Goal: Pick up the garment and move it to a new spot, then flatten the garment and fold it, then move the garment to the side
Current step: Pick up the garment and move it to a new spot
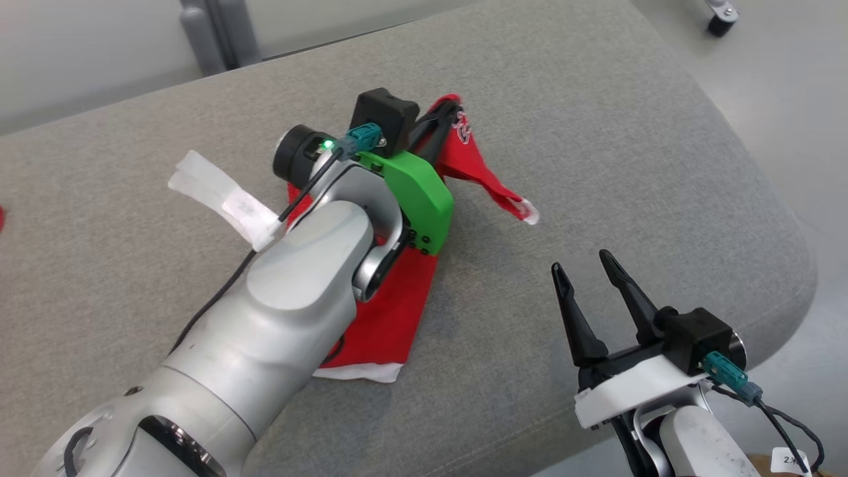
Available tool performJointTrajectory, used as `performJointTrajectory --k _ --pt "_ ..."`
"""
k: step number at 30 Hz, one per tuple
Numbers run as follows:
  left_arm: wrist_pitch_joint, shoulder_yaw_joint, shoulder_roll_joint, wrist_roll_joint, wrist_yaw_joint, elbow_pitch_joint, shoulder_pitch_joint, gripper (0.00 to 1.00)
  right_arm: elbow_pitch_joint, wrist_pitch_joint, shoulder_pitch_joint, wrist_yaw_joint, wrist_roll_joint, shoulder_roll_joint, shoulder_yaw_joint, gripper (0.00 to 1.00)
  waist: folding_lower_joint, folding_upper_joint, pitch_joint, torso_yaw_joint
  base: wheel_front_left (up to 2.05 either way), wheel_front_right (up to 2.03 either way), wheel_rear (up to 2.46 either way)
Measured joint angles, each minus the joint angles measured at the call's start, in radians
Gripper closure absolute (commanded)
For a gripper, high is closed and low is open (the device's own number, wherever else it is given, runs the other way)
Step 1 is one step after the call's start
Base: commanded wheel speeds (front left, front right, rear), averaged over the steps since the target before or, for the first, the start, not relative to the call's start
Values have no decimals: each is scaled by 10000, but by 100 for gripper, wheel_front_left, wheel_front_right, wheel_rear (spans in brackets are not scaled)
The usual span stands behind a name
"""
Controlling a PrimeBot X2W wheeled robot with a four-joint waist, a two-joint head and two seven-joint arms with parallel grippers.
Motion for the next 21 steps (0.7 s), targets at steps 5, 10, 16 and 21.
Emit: performJointTrajectory --k 5,10,16,21 --pt "-284 -176 15 -88 224 1689 -136 100 -12 0 10 -2 184 -2 44 0 0 0 285 -691 0 0 0" --pt "186 -754 23 -435 -224 2286 240 10 46 0 30 -2 240 0 81 0 0 0 526 -953 0 0 0" --pt "-198 -991 13 -1116 -328 1601 529 0 88 0 21 0 -196 6 10 0 0 0 484 -663 0 0 0" --pt "-894 -723 25 -1607 -332 1024 714 0 -244 0 192 0 -738 8 -401 0 0 -1 208 -184 0 0 0"
